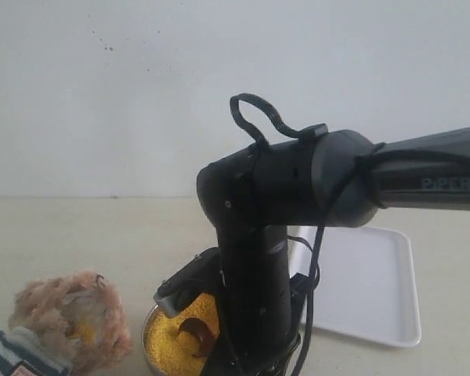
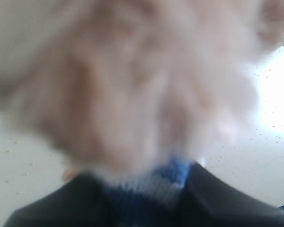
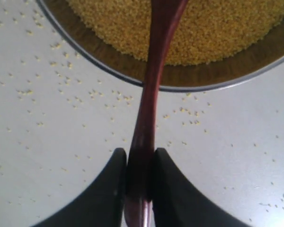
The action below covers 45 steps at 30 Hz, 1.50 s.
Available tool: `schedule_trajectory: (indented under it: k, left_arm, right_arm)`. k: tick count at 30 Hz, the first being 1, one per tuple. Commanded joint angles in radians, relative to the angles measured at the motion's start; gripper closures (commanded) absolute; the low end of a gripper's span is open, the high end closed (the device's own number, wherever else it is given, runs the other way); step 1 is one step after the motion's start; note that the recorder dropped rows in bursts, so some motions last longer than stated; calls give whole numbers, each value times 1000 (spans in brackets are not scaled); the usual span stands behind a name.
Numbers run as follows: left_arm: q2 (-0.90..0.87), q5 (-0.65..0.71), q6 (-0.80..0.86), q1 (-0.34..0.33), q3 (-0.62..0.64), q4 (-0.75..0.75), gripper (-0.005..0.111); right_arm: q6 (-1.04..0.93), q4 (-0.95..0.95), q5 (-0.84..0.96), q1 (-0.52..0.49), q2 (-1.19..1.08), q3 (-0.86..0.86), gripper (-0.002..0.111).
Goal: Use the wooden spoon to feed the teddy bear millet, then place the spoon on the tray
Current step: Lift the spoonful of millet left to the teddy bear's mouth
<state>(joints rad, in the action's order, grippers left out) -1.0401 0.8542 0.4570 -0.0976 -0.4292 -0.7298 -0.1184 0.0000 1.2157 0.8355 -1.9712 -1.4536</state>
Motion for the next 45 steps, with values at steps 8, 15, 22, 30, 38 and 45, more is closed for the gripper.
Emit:
schedule_trajectory:
  k: [8,15,22,30,38,45]
  left_arm:
    - [4,13,9,-2,-8,-21,103]
    - [4,13,9,-2,-8,-21,103]
    - [4,25,9,-2,-8,-21,103]
    - [4,29,9,-2,-8,-21,103]
    - [4,29,9,-2,-8,-21,103]
    - [4,29,9,-2,-8,-21,103]
  right_arm:
    - [-78,114,5,-62,60,-4,104]
    - [-82,152,5,-115,115,-4,104]
    - [-173,456,5,-208,146,-4,104]
    - [-174,474,5,-210,161,-1,104]
    - [-193,497,5,-208,199,-1,104]
    - [-234,556,5,-144,229,-1,104]
